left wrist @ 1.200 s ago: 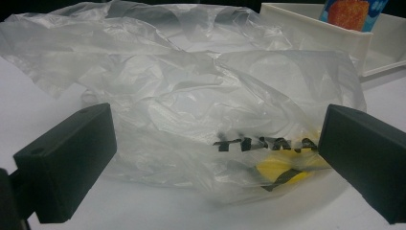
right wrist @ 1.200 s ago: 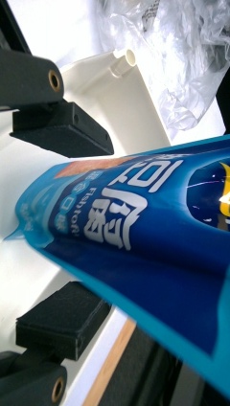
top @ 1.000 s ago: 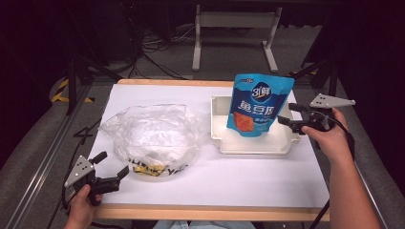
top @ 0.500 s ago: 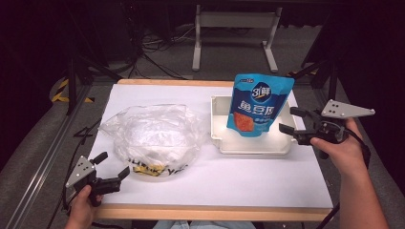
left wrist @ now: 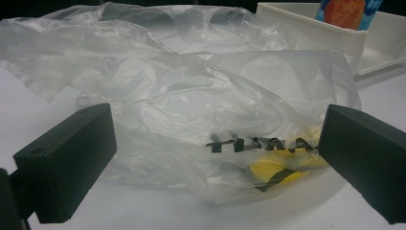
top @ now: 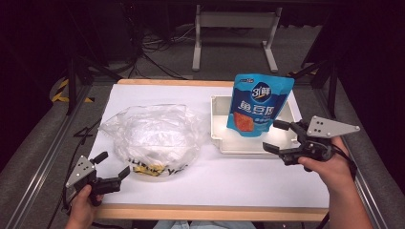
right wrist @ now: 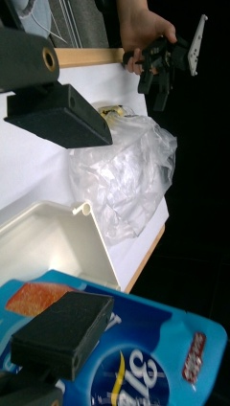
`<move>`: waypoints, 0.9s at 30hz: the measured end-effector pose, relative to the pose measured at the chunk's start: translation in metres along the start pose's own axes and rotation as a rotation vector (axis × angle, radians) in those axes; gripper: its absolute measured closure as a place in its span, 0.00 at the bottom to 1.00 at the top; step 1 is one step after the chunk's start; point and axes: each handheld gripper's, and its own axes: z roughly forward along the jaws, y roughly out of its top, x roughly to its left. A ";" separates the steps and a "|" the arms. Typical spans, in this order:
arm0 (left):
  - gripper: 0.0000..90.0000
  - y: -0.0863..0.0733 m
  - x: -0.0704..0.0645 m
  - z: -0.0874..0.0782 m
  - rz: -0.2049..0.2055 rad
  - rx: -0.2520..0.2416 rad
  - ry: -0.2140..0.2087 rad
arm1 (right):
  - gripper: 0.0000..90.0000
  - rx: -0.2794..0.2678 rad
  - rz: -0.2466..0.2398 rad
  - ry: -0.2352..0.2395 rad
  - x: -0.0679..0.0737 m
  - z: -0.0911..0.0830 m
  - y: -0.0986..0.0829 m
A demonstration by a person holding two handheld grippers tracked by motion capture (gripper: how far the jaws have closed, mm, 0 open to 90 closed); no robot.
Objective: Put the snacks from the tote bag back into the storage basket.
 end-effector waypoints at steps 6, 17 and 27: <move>0.00 0.001 0.000 0.001 0.003 0.008 -0.002 | 0.23 0.012 -0.011 0.001 0.011 0.012 -0.009; 0.00 0.001 0.000 0.001 0.004 0.006 -0.003 | 0.23 -0.065 0.030 -0.047 0.018 0.037 -0.036; 0.00 0.001 0.000 0.000 0.005 0.008 -0.004 | 0.23 -0.089 0.058 -0.036 0.017 0.058 -0.072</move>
